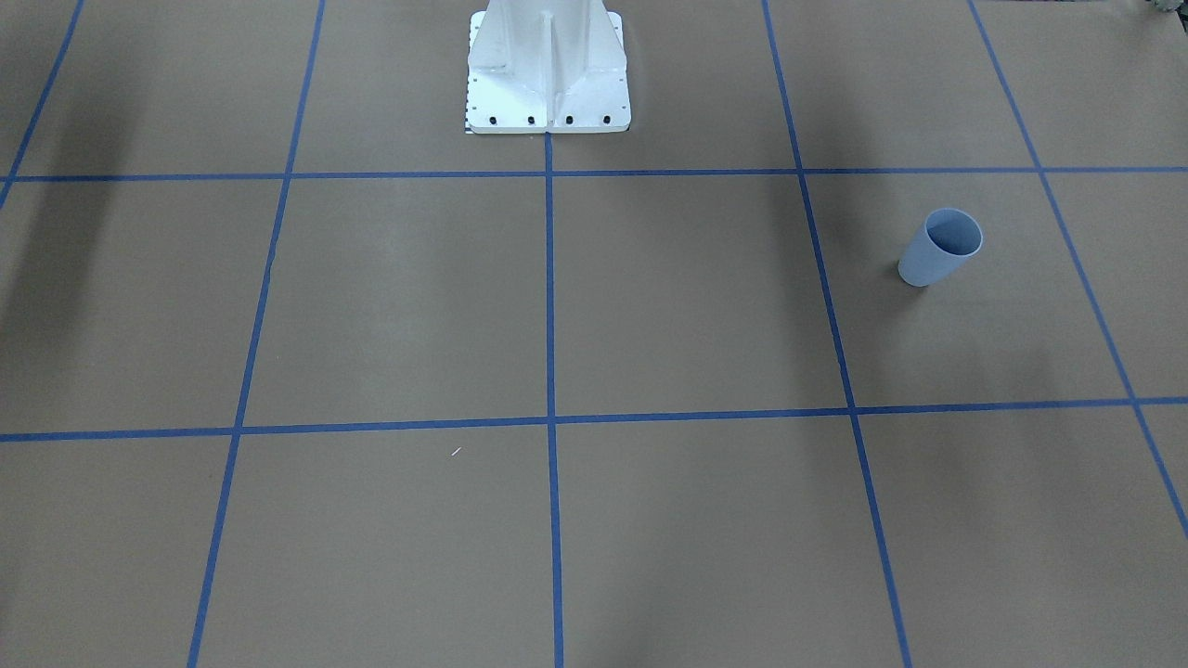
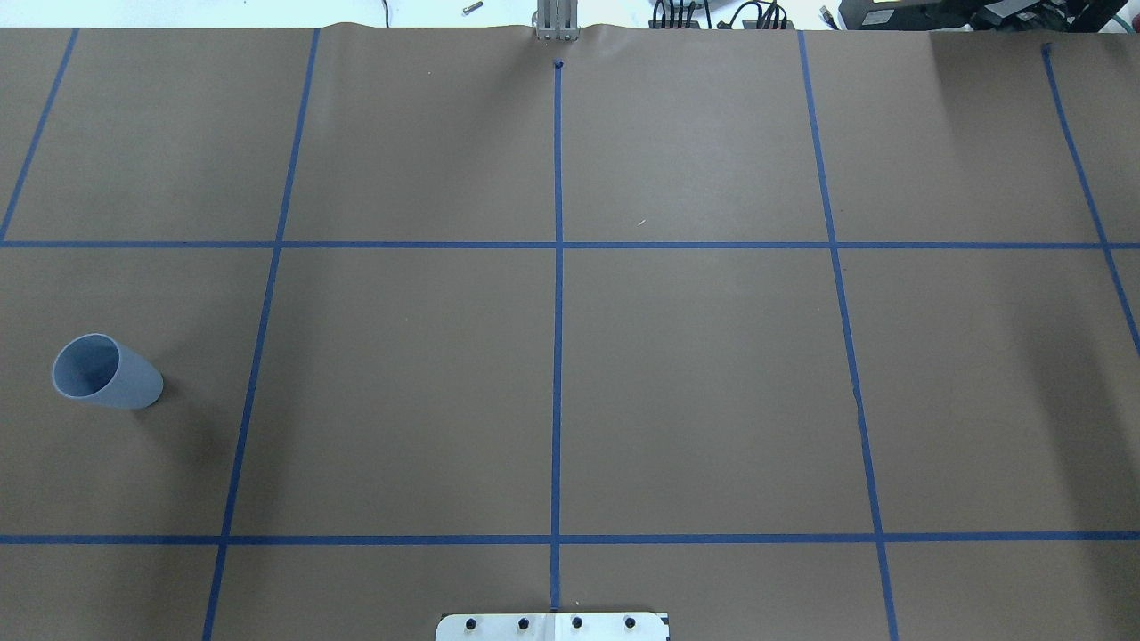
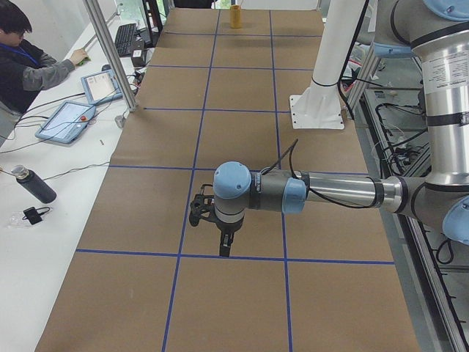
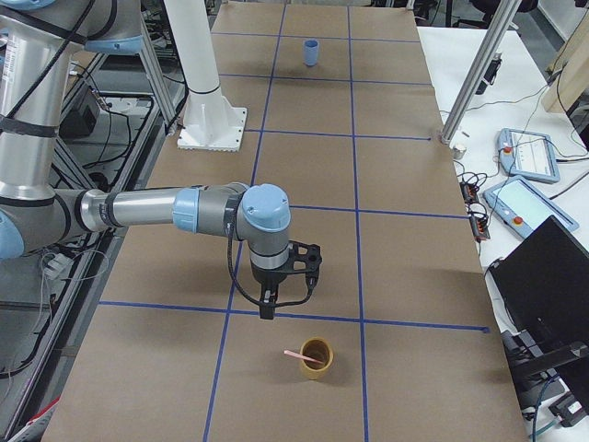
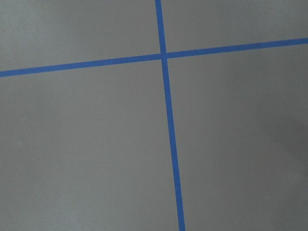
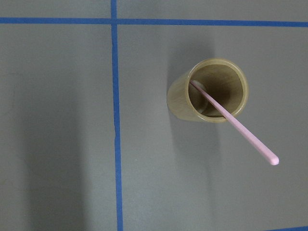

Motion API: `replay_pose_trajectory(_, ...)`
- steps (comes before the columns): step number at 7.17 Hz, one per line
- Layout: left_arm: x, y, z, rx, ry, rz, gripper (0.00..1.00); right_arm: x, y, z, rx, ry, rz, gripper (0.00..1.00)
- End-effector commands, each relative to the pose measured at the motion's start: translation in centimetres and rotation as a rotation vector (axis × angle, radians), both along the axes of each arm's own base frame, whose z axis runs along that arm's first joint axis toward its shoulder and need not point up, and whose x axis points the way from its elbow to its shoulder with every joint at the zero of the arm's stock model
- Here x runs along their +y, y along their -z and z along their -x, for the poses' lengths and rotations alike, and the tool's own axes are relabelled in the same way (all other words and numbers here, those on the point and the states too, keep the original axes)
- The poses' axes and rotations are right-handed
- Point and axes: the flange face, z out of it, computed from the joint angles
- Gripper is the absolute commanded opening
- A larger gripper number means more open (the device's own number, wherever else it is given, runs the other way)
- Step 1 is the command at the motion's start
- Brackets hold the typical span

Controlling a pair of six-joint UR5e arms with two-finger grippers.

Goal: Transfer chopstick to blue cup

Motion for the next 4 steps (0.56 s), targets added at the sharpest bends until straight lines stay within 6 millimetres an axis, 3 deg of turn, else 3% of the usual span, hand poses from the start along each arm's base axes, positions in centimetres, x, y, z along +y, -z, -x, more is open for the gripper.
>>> replay_pose_trajectory(1, 0.1, 0.2, -0.1, 0.0, -0.005, -0.008, 0.98, -0.1, 0.0, 0.2, -0.003, 0.005, -0.001, 1.0)
replay_pose_trajectory(4, 0.1, 1.3, 0.0, -0.001, -0.003, -0.033, 0.98, 0.2, 0.4, 0.3, -0.01, 0.005, -0.008, 1.0)
